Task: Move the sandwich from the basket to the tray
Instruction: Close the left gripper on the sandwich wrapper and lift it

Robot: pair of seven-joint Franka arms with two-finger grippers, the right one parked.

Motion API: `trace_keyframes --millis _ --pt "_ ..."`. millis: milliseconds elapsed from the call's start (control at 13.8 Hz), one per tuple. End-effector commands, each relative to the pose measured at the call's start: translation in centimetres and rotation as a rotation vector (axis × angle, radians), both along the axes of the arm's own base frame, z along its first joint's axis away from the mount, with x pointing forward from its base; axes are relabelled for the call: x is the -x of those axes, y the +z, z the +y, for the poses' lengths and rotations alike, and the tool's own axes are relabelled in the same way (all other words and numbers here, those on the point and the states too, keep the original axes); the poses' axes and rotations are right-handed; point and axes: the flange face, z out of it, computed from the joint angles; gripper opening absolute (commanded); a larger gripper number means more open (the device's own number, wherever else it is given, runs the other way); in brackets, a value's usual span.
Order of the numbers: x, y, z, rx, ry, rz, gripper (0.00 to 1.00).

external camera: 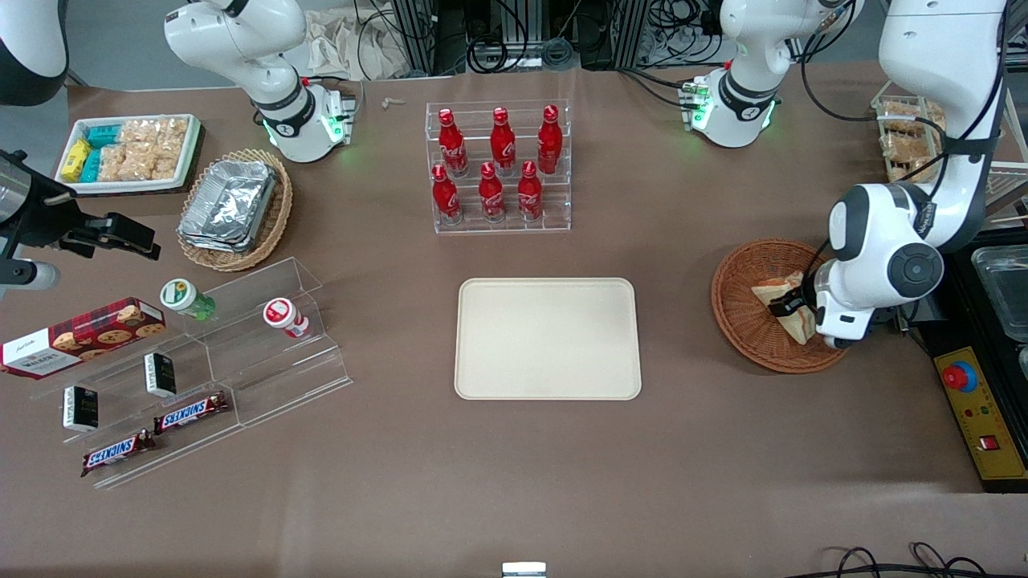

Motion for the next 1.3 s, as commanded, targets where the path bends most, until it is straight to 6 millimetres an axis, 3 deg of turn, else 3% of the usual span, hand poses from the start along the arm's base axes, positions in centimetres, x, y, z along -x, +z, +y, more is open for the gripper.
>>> trace_keyframes --millis 0,290,507,797,1014,1232 --pt "0.1 -0.2 -0.6 -0.024 0.036 -0.015 0.68" --pt "-0.2 -0.1 -0.7 -0.036 0.042 -0.018 0.33" --pt "-1.9 2.4 -0.9 -0.045 0.037 -0.024 0.15" --pt "-5.9 9.4 -1.5 -0.056 0.028 0.023 0.09" --pt "-9.0 14.9 -3.4 -0.047 -0.03 0.067 0.07" --pt "-10.6 20.2 -3.6 0.0 -0.127 0.064 0.0"
